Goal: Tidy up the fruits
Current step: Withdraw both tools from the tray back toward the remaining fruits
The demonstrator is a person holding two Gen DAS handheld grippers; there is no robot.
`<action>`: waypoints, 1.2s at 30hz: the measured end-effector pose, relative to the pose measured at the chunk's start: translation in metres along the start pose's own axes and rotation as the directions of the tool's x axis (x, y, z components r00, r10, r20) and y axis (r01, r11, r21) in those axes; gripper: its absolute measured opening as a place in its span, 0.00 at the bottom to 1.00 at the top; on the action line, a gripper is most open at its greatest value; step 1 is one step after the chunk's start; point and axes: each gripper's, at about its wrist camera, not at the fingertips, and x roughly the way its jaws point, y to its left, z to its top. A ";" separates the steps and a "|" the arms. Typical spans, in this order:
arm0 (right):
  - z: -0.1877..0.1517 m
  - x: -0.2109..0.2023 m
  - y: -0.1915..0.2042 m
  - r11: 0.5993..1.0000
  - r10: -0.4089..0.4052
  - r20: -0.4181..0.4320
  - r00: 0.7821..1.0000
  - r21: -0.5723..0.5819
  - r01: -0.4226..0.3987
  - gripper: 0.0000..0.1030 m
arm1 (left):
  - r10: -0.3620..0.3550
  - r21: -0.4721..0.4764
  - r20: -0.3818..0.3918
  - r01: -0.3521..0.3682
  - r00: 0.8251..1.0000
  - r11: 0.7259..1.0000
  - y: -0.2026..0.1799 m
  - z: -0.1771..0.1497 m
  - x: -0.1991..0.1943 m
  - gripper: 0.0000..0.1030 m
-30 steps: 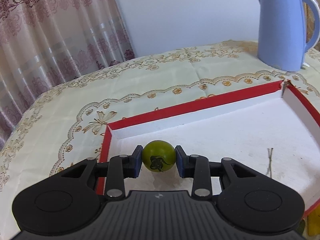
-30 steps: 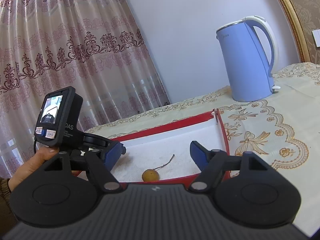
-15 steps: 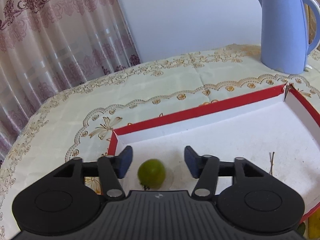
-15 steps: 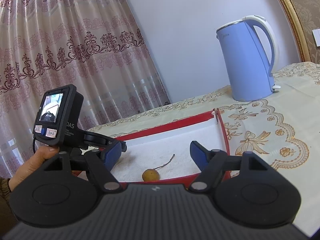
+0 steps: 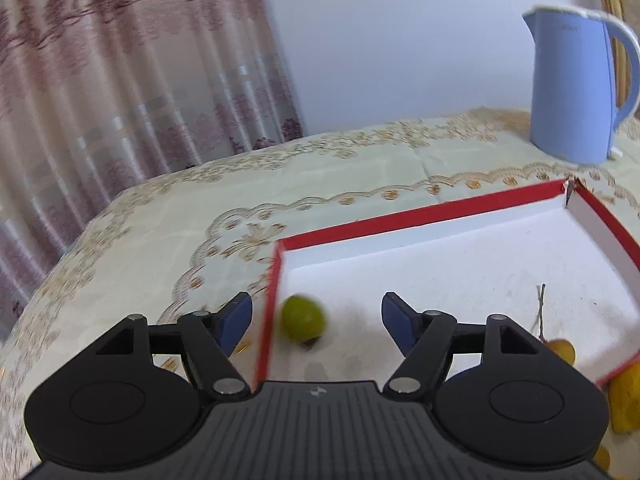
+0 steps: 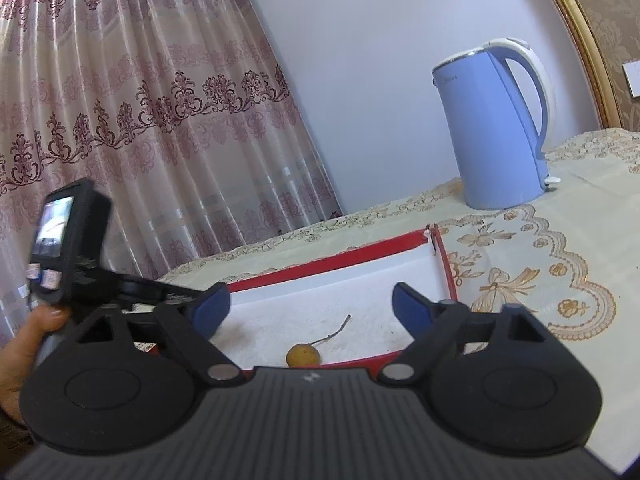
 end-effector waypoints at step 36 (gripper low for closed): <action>-0.026 -0.035 0.031 0.996 -0.074 -0.157 0.985 -0.067 0.064 1.00 | -0.136 -0.231 0.150 0.169 0.979 0.958 0.068 -0.131 -0.069 0.96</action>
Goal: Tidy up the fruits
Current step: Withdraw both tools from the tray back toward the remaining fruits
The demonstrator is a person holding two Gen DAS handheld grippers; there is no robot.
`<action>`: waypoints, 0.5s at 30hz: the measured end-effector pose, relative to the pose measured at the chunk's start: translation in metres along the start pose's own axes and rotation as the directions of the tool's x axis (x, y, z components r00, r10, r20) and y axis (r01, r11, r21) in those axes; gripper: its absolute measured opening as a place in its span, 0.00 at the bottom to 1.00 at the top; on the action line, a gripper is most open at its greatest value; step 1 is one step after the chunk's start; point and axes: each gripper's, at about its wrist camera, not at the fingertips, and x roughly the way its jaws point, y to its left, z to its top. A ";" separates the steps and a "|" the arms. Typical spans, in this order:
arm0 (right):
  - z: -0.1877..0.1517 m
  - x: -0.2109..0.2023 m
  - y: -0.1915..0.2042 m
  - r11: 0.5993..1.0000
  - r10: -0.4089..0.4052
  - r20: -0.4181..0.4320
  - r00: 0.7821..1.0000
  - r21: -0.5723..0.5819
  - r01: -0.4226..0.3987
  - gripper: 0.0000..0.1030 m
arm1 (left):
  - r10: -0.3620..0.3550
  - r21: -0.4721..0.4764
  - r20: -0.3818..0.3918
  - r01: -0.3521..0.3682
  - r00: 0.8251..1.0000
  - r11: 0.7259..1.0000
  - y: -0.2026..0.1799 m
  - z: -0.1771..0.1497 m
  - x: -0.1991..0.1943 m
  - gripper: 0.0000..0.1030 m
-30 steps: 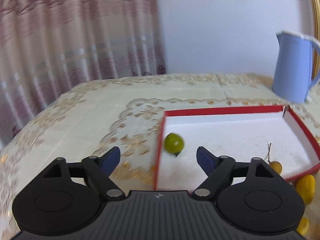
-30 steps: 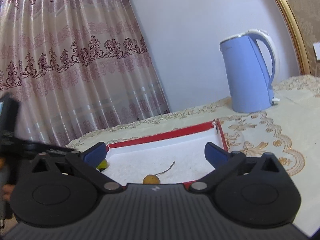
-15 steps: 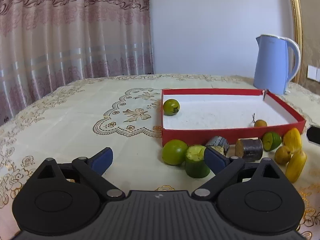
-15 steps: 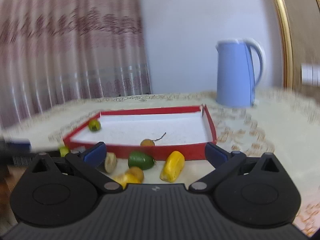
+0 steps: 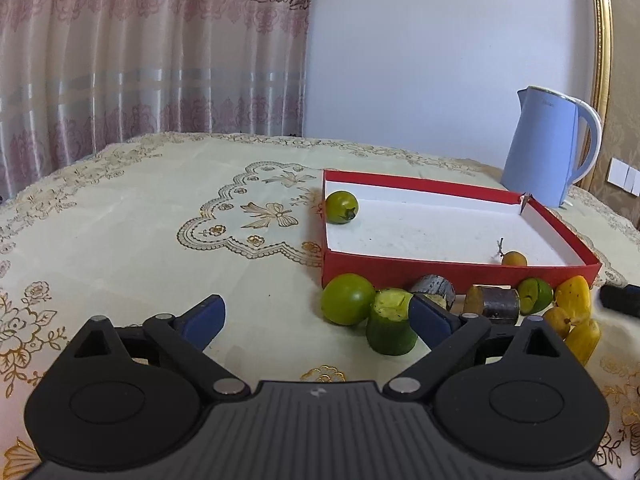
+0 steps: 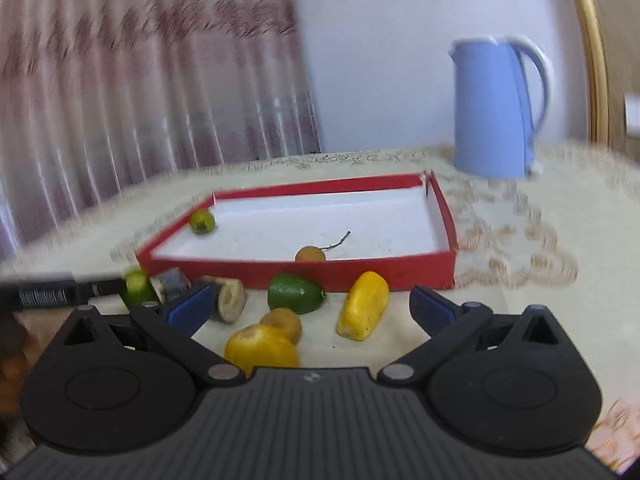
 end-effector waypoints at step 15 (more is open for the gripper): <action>-0.002 -0.002 -0.051 0.961 0.043 0.097 0.994 0.268 -0.067 1.00 | -0.005 0.060 -0.006 0.005 1.000 0.998 -0.009 0.000 -0.001 0.97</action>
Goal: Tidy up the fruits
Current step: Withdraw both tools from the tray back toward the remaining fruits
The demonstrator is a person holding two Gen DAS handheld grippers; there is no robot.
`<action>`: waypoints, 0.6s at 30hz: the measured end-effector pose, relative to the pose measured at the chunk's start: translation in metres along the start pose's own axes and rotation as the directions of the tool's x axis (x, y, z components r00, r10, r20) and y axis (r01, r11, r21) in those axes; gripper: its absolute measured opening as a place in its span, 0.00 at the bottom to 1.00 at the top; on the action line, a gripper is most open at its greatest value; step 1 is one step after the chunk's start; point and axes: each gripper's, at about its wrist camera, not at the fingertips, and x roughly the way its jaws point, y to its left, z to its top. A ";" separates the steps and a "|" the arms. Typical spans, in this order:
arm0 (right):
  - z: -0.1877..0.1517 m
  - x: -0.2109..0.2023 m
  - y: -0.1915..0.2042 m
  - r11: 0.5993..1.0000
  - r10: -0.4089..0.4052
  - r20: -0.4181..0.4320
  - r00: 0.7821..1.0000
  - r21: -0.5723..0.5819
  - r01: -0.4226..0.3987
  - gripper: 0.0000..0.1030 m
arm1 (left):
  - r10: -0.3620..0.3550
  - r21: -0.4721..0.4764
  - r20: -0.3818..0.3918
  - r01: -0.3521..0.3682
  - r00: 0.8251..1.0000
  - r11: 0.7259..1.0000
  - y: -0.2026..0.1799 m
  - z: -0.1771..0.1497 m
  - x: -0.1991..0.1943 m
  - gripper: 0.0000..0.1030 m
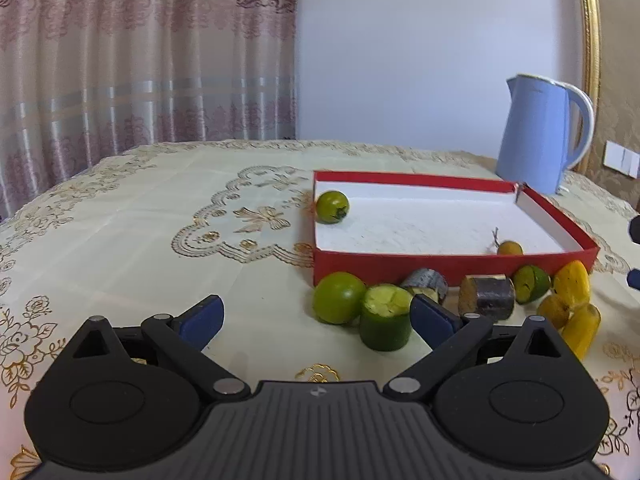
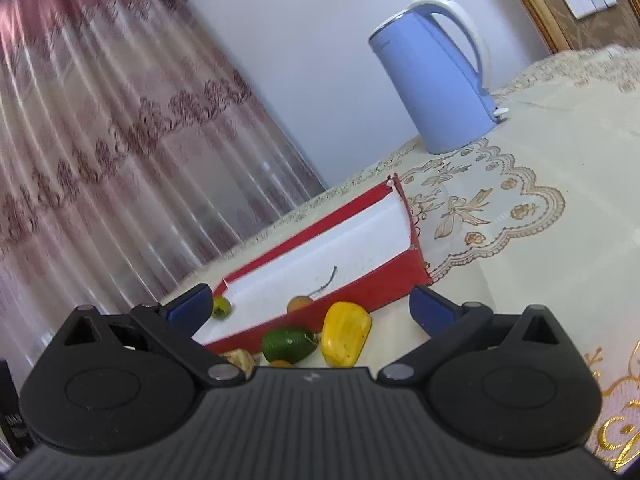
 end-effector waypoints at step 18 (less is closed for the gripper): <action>-0.038 0.010 0.080 0.901 -0.148 -0.211 0.966 -0.431 0.044 0.97 | 0.034 0.075 -0.036 -0.031 0.999 0.997 -0.013 -0.001 0.005 0.97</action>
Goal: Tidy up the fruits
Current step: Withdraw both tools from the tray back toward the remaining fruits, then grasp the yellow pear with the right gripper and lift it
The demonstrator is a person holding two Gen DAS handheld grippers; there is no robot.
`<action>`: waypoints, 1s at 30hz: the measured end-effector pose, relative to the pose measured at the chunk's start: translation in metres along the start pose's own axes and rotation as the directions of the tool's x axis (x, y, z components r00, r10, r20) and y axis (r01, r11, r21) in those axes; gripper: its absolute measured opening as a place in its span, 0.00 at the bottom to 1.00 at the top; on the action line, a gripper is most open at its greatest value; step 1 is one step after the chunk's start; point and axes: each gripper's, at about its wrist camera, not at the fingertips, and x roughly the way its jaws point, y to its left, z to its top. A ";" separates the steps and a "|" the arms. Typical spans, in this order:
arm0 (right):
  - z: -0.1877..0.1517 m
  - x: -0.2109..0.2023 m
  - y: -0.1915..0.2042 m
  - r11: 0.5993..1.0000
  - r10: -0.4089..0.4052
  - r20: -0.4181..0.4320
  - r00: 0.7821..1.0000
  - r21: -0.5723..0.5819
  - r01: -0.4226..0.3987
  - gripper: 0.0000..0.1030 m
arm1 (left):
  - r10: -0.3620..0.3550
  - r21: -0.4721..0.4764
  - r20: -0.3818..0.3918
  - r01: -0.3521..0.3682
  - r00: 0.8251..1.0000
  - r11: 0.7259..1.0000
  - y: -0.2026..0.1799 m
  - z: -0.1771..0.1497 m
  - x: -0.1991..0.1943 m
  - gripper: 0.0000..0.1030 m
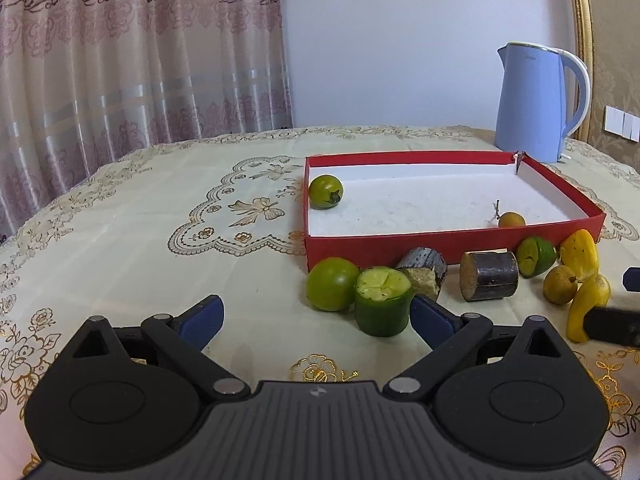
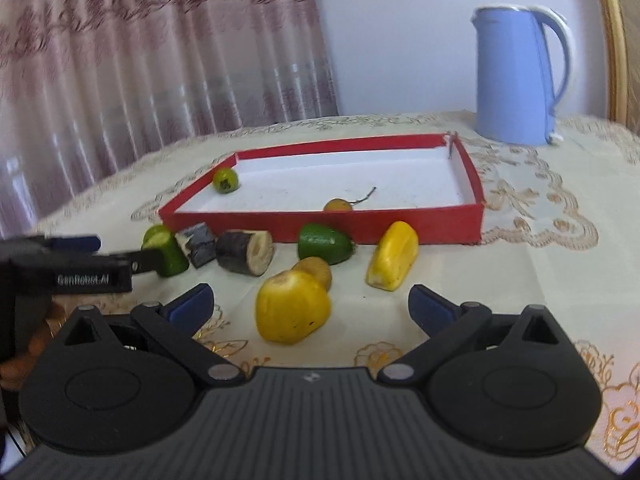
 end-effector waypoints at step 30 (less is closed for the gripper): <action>0.008 -0.002 0.009 0.999 -0.001 -0.031 1.000 -0.047 -0.001 0.38 | 0.010 0.007 -0.015 -0.010 1.000 1.000 -0.001 0.000 0.002 0.97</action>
